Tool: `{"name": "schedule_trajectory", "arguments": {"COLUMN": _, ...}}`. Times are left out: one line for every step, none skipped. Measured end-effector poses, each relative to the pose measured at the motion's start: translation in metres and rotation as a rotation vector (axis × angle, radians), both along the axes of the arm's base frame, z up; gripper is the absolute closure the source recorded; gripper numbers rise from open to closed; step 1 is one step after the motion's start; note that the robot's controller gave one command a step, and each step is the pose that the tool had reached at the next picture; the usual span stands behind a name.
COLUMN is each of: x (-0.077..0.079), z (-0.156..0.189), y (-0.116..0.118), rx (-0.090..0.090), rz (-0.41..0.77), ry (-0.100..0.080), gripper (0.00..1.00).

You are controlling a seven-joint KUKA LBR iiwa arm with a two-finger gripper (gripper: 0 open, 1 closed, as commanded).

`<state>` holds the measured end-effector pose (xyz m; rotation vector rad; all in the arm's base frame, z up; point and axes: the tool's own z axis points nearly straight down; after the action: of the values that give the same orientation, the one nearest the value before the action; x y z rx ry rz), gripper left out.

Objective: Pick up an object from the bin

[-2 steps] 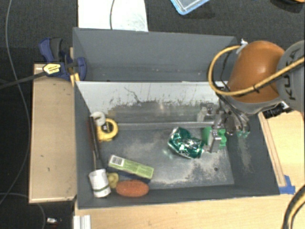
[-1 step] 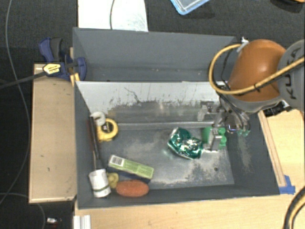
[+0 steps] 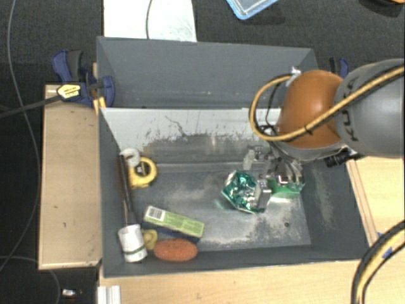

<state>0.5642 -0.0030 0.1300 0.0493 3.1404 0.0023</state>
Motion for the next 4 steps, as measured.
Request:
{"name": "schedule_trajectory", "arguments": {"x": 0.001, "z": -0.015, "y": 0.001, "rx": -0.002, "rz": -0.145, "ry": -0.008, "gripper": 0.0}}
{"name": "schedule_trajectory", "arguments": {"x": -0.002, "z": -0.001, "y": -0.011, "rx": 0.0, "rz": -0.093, "ry": -0.008, "gripper": 0.0}}
{"name": "schedule_trajectory", "arguments": {"x": -0.001, "z": -0.057, "y": -0.011, "rx": 0.0, "rz": -0.214, "ry": -0.009, "gripper": 0.0}}
{"name": "schedule_trajectory", "arguments": {"x": -0.01, "z": -0.06, "y": 0.006, "rx": 0.003, "rz": -0.388, "ry": -0.014, "gripper": 1.0}}
